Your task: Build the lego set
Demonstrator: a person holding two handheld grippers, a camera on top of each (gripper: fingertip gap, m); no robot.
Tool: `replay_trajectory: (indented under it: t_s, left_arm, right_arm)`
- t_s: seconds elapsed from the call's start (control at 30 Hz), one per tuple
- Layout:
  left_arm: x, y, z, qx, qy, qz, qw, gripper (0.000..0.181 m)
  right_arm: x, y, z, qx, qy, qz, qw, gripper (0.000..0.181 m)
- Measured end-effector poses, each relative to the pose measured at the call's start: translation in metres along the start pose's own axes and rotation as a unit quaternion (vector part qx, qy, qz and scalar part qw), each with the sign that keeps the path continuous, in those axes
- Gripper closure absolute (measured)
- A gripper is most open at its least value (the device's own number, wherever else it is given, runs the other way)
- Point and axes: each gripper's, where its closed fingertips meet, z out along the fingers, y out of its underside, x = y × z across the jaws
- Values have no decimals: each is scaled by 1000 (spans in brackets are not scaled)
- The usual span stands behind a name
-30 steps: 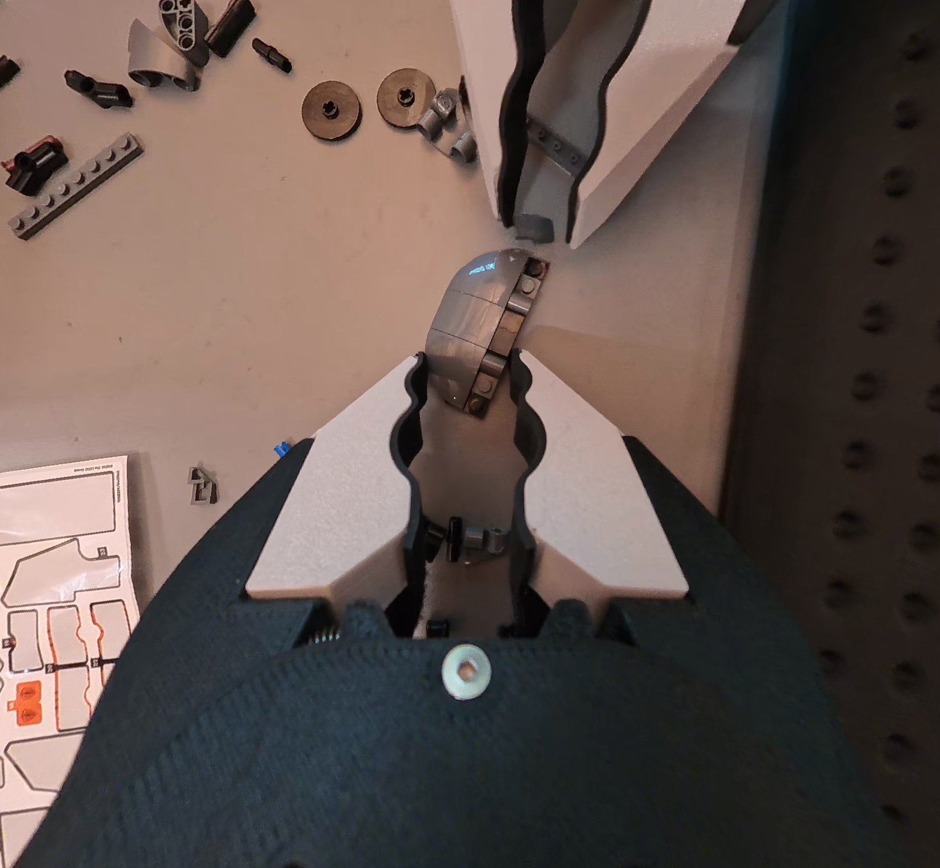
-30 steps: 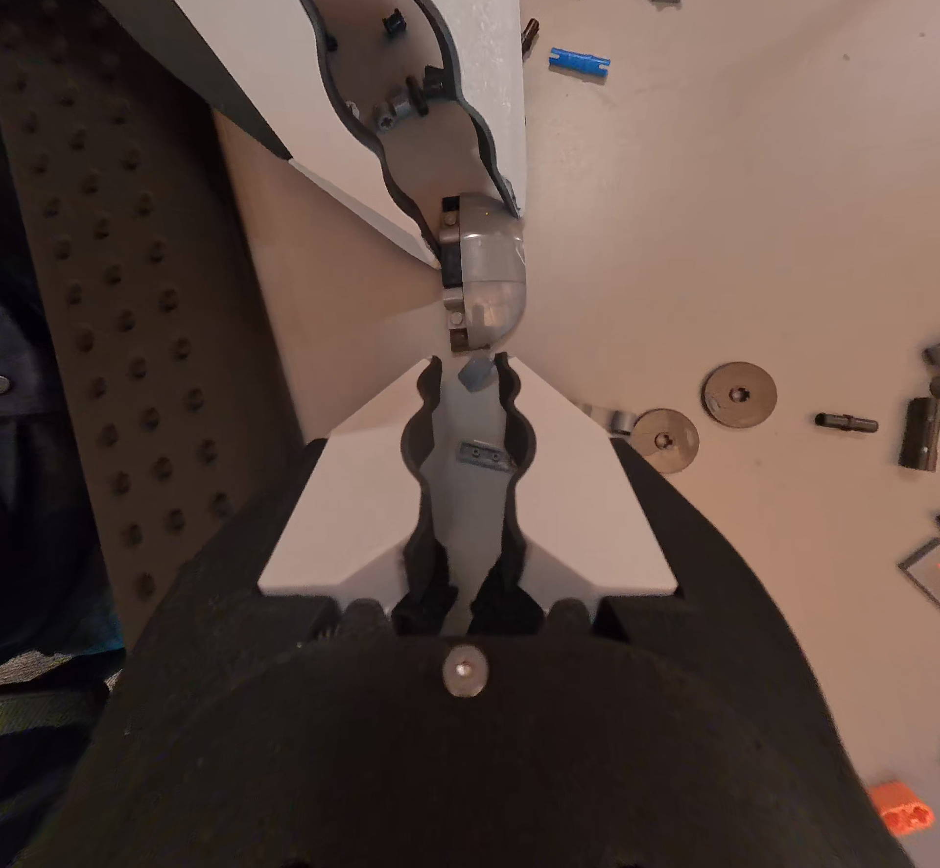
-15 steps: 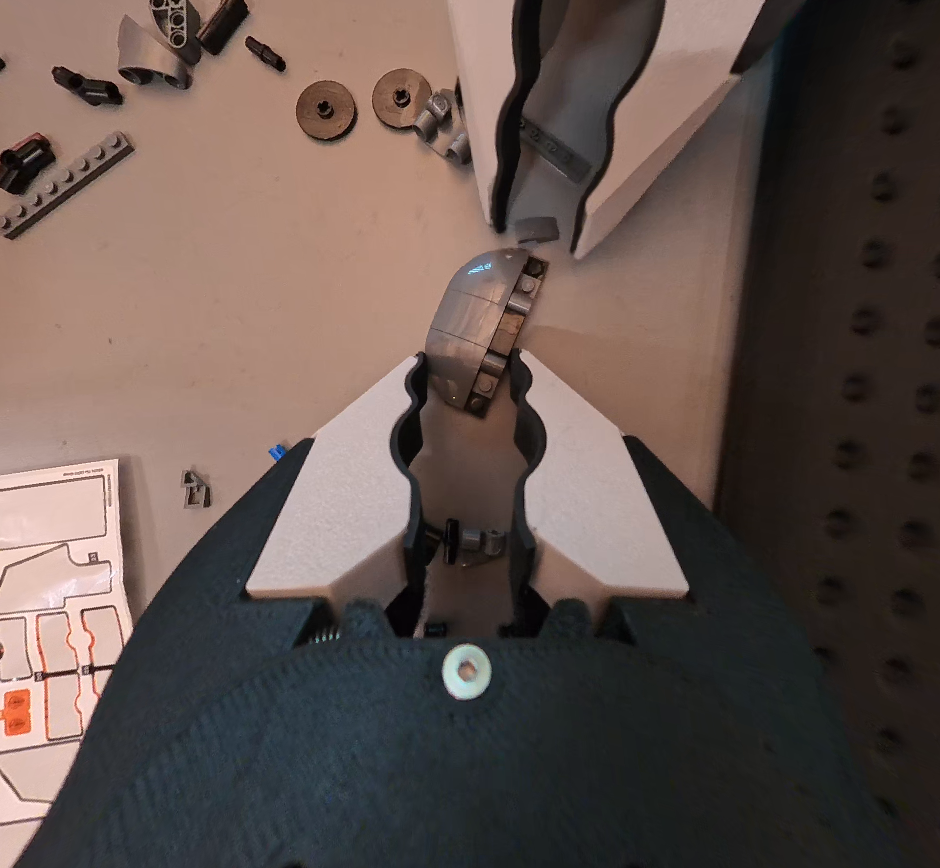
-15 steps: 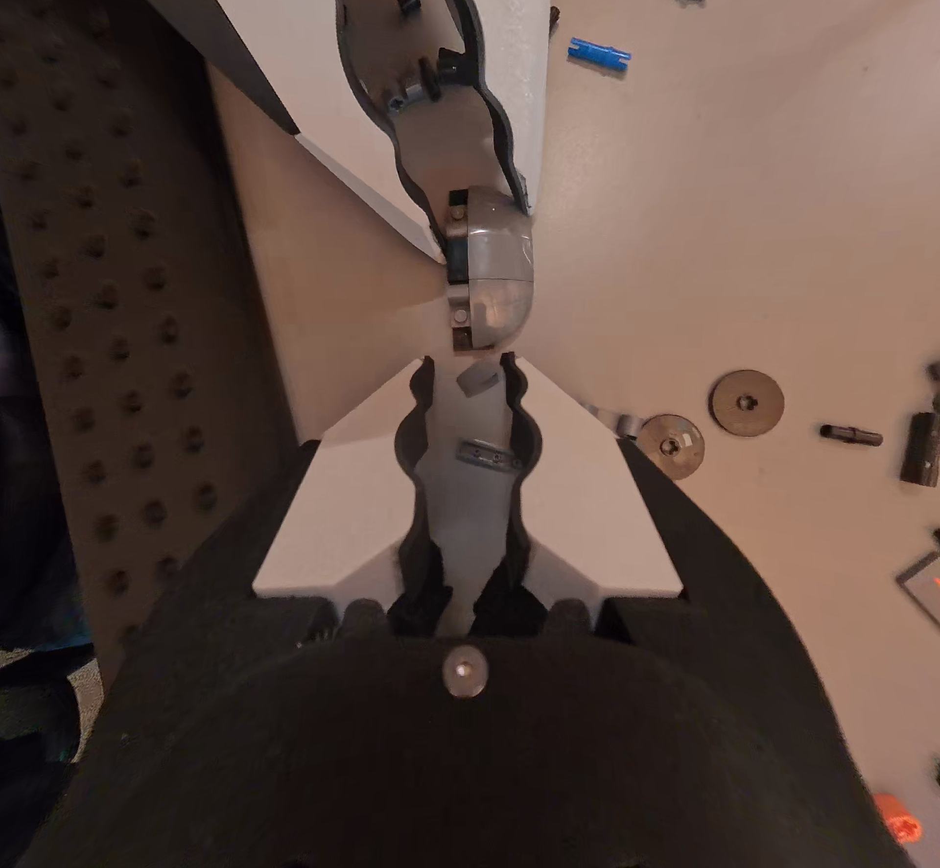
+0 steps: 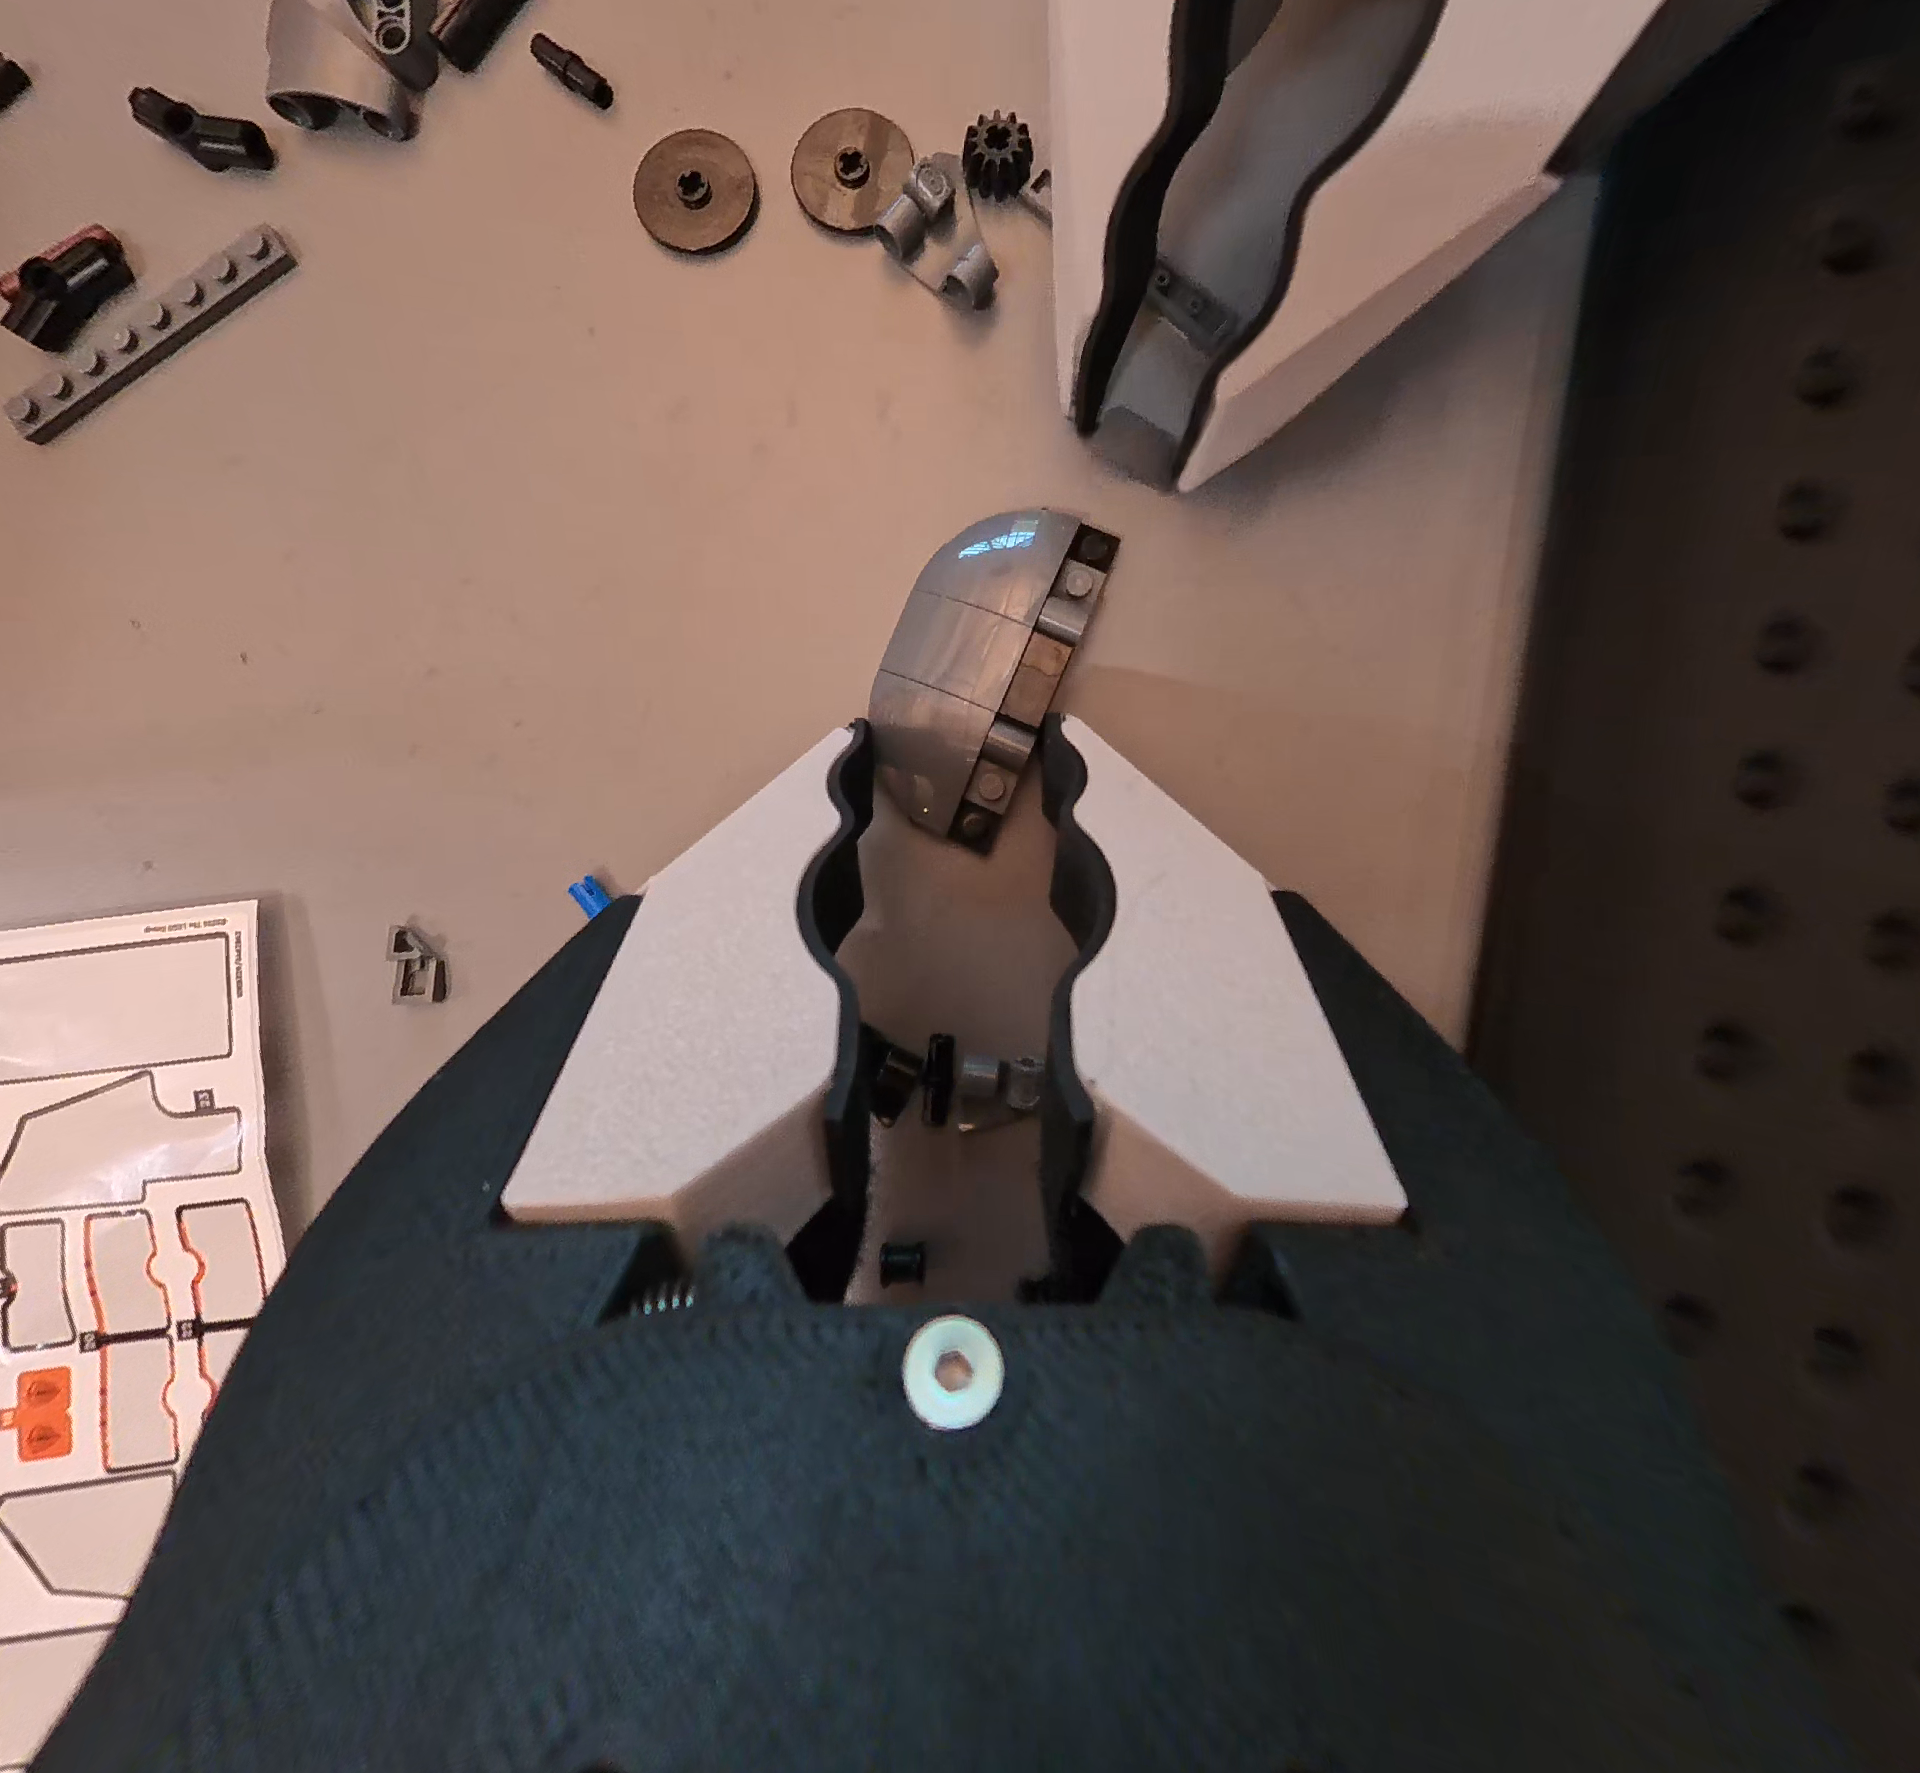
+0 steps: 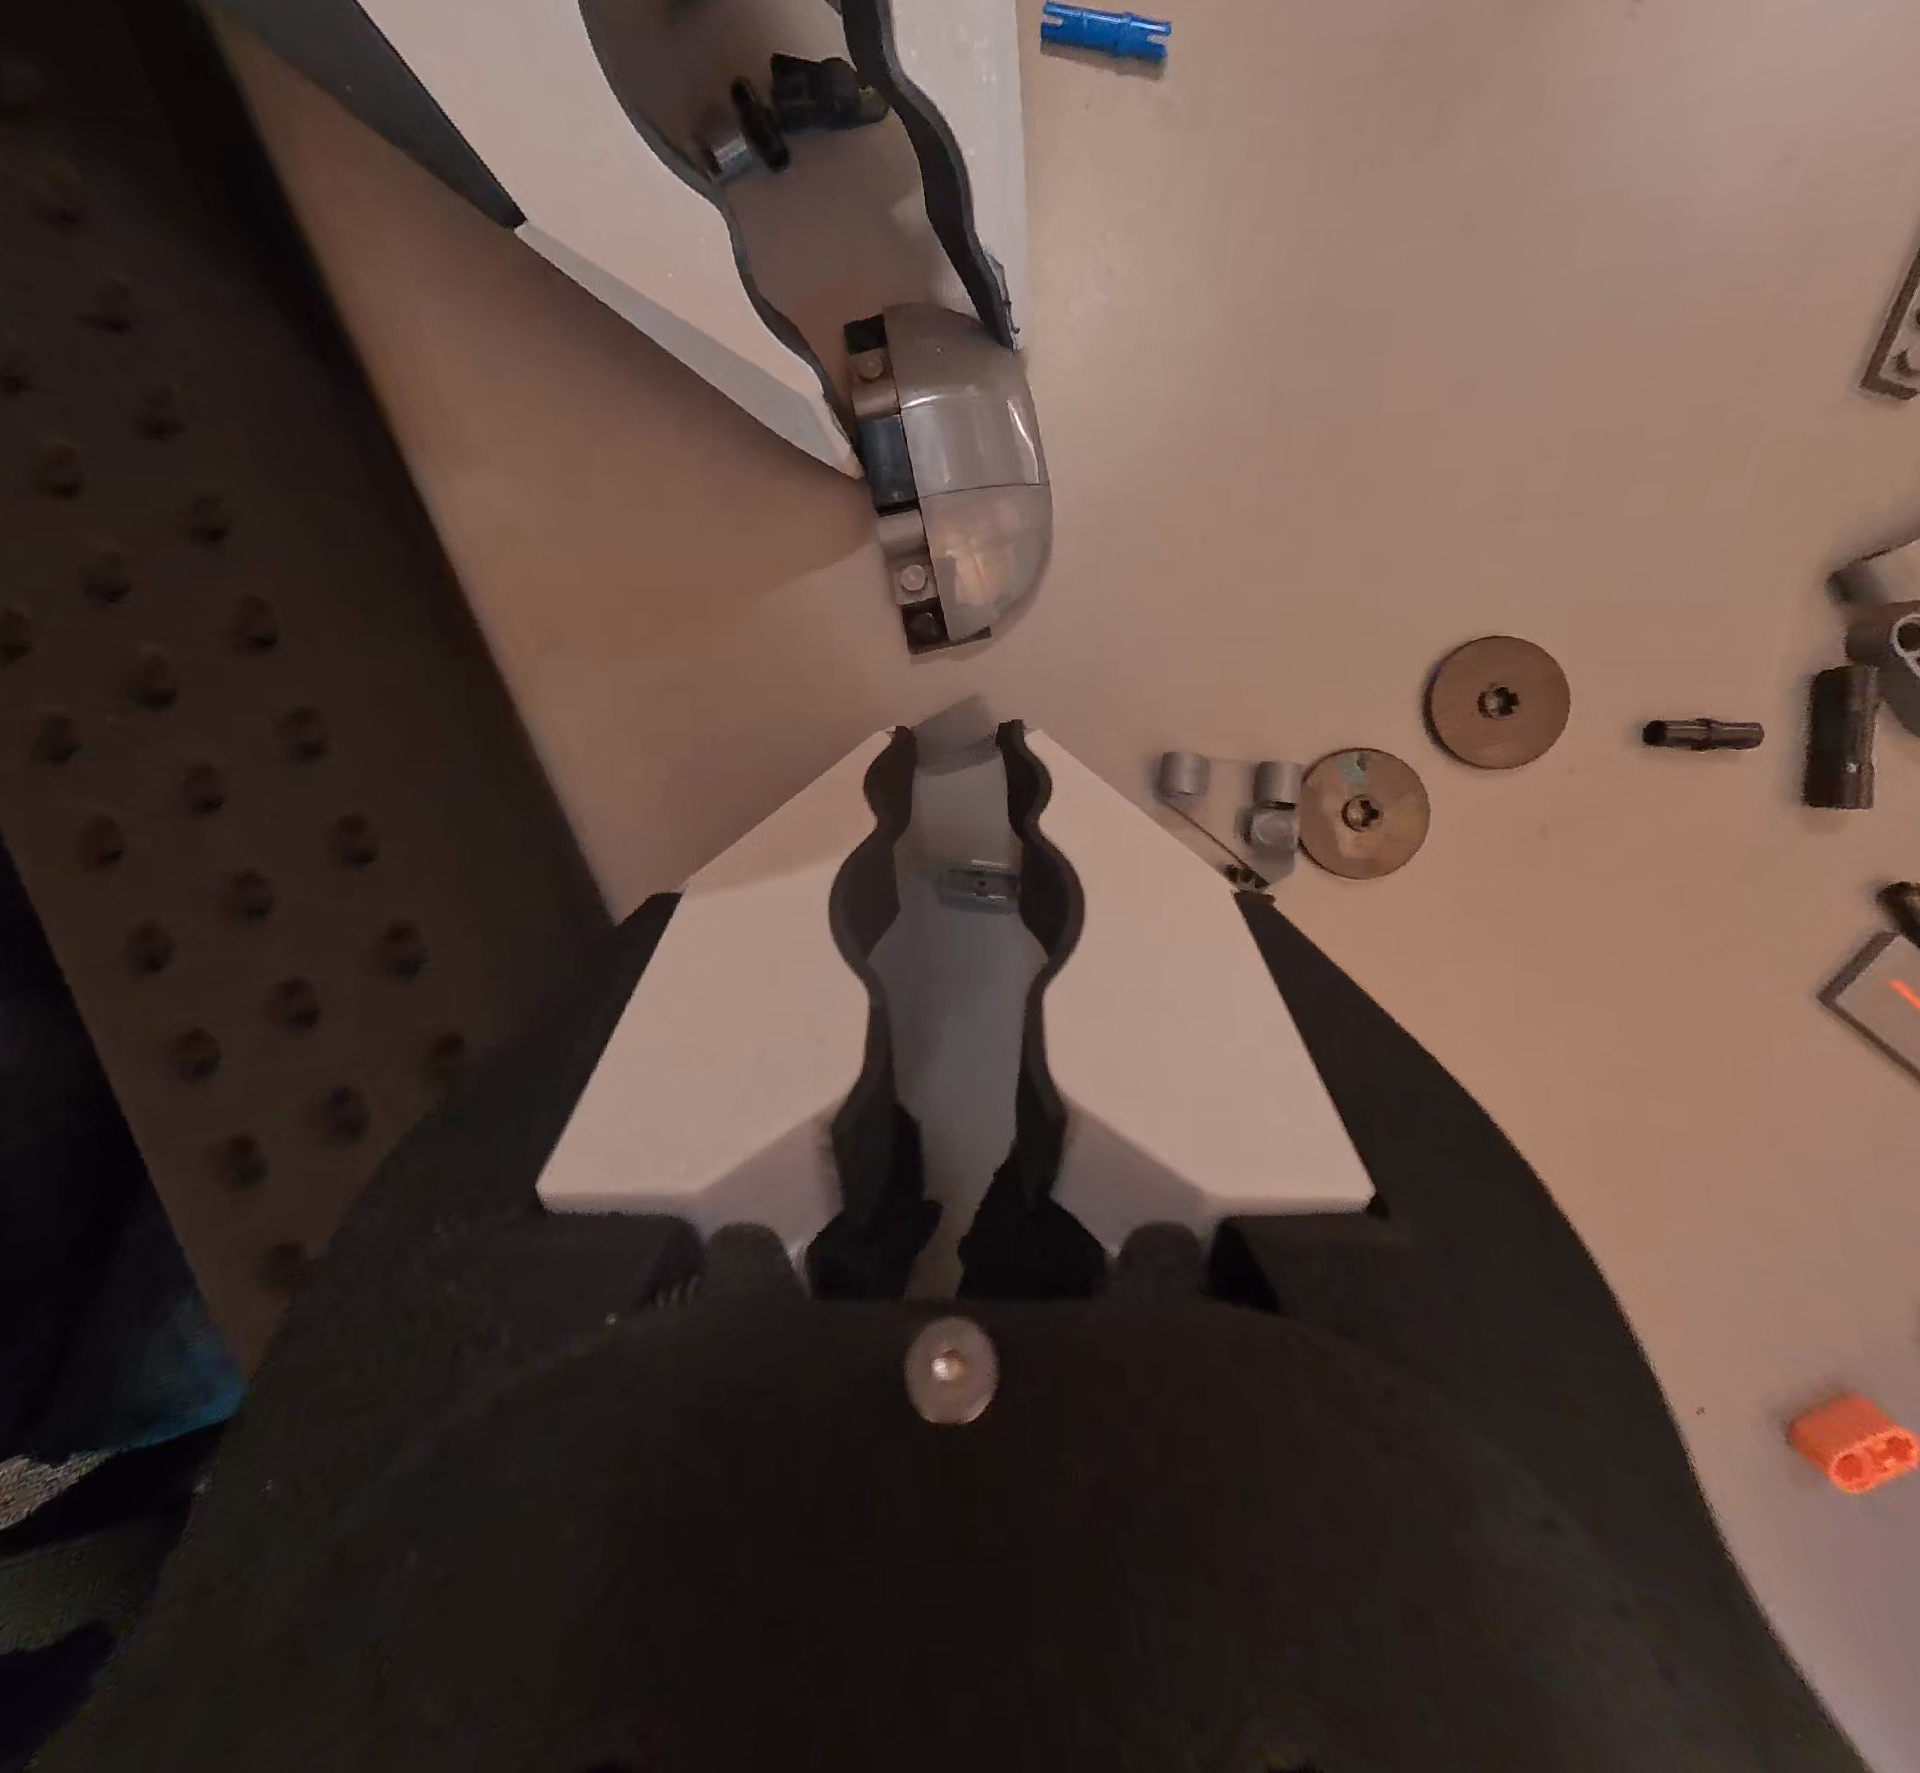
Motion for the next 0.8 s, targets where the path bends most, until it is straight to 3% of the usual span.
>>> replay_trajectory:
  t_s: [0.43, 0.8]
  left_arm:
    - [0, 1, 0, 2, 4, -4, 1000, 151]
    - [-4, 4, -3, 1, 3, -10, 1000, 151]
  right_arm:
    - [-10, 9, -10, -25, 47, 86, 995, 161]
    - [-5, -4, 4, -16, 56, 73, 996, 156]
